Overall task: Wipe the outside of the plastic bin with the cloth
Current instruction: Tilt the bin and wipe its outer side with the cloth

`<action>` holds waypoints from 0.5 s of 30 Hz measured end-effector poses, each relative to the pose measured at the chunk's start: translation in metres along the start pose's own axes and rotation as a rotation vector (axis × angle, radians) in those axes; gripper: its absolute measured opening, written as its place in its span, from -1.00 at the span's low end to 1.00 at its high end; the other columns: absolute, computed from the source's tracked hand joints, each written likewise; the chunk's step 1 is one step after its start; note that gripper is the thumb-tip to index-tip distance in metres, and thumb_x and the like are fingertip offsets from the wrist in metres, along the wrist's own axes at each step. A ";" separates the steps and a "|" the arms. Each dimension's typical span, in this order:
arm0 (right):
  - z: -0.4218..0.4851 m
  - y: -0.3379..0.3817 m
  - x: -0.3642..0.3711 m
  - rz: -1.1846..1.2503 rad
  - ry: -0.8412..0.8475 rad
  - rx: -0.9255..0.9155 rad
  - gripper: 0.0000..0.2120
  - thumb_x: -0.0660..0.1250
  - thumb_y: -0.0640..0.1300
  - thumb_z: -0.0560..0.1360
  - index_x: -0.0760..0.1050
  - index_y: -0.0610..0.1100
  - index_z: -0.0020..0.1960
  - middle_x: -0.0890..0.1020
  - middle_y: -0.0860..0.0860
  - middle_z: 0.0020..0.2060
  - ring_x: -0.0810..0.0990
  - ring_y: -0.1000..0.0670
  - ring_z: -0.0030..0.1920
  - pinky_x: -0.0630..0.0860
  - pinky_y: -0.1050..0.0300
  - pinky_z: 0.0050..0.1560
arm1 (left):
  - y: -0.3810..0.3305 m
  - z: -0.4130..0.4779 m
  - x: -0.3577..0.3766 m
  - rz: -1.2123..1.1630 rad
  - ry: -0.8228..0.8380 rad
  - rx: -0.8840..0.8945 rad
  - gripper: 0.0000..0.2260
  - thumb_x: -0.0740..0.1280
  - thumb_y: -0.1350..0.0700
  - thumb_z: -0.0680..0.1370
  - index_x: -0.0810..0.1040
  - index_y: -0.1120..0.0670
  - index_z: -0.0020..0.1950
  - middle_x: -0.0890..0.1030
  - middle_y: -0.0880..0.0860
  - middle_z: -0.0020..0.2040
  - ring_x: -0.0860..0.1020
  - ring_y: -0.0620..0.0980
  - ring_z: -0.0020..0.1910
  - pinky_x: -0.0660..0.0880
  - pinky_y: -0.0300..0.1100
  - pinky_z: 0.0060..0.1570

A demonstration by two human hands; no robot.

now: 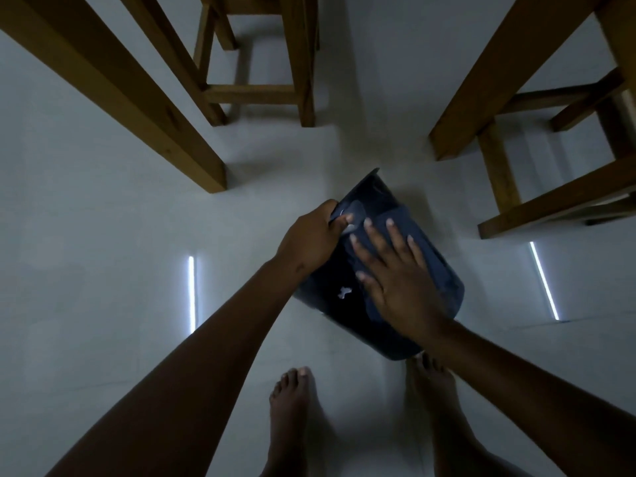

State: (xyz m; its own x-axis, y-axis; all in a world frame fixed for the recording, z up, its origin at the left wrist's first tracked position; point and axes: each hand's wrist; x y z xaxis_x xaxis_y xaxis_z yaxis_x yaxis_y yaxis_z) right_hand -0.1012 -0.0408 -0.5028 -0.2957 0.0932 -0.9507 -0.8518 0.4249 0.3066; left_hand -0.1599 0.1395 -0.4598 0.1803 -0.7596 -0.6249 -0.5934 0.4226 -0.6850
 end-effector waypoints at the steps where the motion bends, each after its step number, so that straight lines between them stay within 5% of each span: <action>1: 0.011 -0.006 -0.003 0.043 -0.007 0.040 -0.48 -0.05 0.09 0.62 -0.05 0.07 0.55 0.02 0.02 0.56 -0.05 -0.11 0.55 0.02 -0.15 0.47 | -0.003 0.001 0.000 -0.004 0.003 -0.005 -0.74 0.13 -0.10 0.63 0.46 0.06 0.10 0.62 0.06 -0.06 0.56 0.05 -0.16 0.42 -0.14 -0.16; 6: 0.002 -0.030 -0.001 0.260 -0.062 0.349 -0.48 -0.04 0.13 0.63 0.02 0.01 0.55 0.11 0.00 0.55 0.05 -0.07 0.53 0.17 -0.19 0.46 | -0.002 -0.003 0.000 0.021 -0.004 -0.011 -0.72 0.14 -0.11 0.62 0.45 0.05 0.15 0.63 0.08 -0.01 0.59 0.08 -0.12 0.51 -0.07 -0.09; 12: -0.016 0.001 0.005 0.034 0.005 0.074 -0.47 -0.03 0.07 0.61 -0.05 0.06 0.55 0.02 0.01 0.56 -0.06 -0.13 0.55 0.08 -0.24 0.45 | 0.001 -0.001 -0.001 0.032 -0.002 -0.004 -0.72 0.15 -0.13 0.61 0.47 0.06 0.07 0.65 0.10 -0.02 0.59 0.08 -0.13 0.53 -0.06 -0.09; 15: 0.007 -0.017 -0.004 0.111 -0.021 0.132 -0.49 -0.04 0.07 0.62 -0.01 0.04 0.55 0.04 0.02 0.56 -0.04 -0.09 0.55 0.10 -0.20 0.46 | 0.000 -0.004 -0.004 -0.028 0.059 0.033 -0.73 0.21 -0.11 0.60 0.47 0.03 0.16 0.59 -0.03 0.00 0.56 -0.03 -0.05 0.48 -0.24 -0.12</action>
State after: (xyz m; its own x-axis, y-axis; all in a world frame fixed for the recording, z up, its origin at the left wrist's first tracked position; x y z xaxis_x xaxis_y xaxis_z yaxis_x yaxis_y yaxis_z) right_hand -0.0828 -0.0424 -0.5044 -0.3745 0.1644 -0.9125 -0.7496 0.5255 0.4024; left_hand -0.1634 0.1409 -0.4556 0.1490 -0.7988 -0.5828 -0.5623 0.4164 -0.7144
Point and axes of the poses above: each hand's wrist, its own z-axis towards the middle knuckle, its own x-axis out of the palm, y = z × x
